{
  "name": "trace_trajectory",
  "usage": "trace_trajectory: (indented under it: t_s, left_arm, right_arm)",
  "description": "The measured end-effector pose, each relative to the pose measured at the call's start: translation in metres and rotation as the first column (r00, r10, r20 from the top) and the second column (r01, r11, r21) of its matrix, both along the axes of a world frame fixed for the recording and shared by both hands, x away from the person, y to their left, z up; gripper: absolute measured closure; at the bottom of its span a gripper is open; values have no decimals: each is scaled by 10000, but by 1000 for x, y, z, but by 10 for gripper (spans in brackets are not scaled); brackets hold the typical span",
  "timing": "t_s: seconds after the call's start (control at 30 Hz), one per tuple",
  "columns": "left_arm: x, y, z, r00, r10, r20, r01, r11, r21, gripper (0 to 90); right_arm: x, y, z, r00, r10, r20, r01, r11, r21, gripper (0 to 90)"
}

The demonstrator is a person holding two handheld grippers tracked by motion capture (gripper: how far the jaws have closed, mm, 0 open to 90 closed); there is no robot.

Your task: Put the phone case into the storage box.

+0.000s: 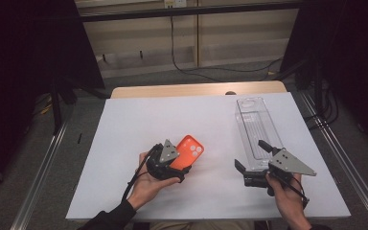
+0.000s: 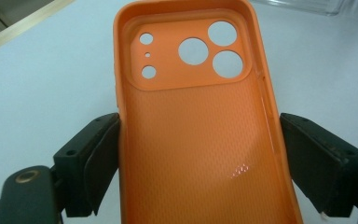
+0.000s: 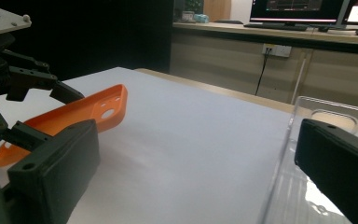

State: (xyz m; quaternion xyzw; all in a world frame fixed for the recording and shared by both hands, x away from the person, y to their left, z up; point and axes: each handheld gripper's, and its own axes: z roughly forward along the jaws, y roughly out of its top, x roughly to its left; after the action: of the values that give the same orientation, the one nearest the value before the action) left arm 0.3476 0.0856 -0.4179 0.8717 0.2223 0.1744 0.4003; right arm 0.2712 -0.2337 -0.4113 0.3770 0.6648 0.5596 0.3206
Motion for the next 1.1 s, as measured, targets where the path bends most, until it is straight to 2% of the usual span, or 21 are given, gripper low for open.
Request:
trace_trajectory:
  t_s: [0.1,0.17,0.27,0.33,0.43,0.57,0.67,0.77,0.8,0.9,1.03,1.1]
  left_arm:
    - [-1,-1,1,9999,-55,86,55,10000,4,154]
    - [-2,-2,1,9998,-97,169,95,9999,101,154]
    - [-5,-5,1,9994,-174,305,173,9998,41,154]
    - [-6,-7,1,9985,-252,482,244,9996,173,154]
    - [-6,-10,2,9980,-260,572,254,9996,105,154]
    - [-7,-16,3,9968,-323,731,315,9994,125,155]
    - [-7,-19,1,9971,-268,712,262,9996,96,155]
    - [-6,-23,-4,9970,-215,741,203,9996,171,155]
    - [-6,-25,-5,9968,-247,754,233,9996,184,155]
    - [-6,-28,-5,9963,-232,831,219,9996,156,155]
    - [-4,-34,-2,9954,-119,955,119,9999,12,155]
    - [-2,-39,-3,9955,-13,950,23,9999,-107,155]
  right_arm:
    - [4,8,2,9997,259,27,-259,9996,-79,0]
    - [7,14,3,9991,420,-91,-421,9991,-43,0]
    - [12,20,4,9967,650,-489,-665,9974,-292,2]
    - [12,21,5,9966,644,-517,-658,9975,-255,4]
    - [16,25,6,9944,828,-663,-848,9960,-281,0]
    - [20,29,5,9941,804,-724,-835,9957,-407,4]
    - [24,35,5,9947,440,-933,-491,9974,-530,29]
    - [26,37,4,9932,378,-1097,-443,9973,-577,26]
    - [27,38,3,9917,232,-1262,-294,9984,-477,30]
    - [28,38,3,9910,204,-1323,-261,9988,-414,30]
    - [29,38,10,9896,329,-1401,-310,9994,151,39]
    - [30,39,14,9883,300,-1498,-286,9995,114,38]
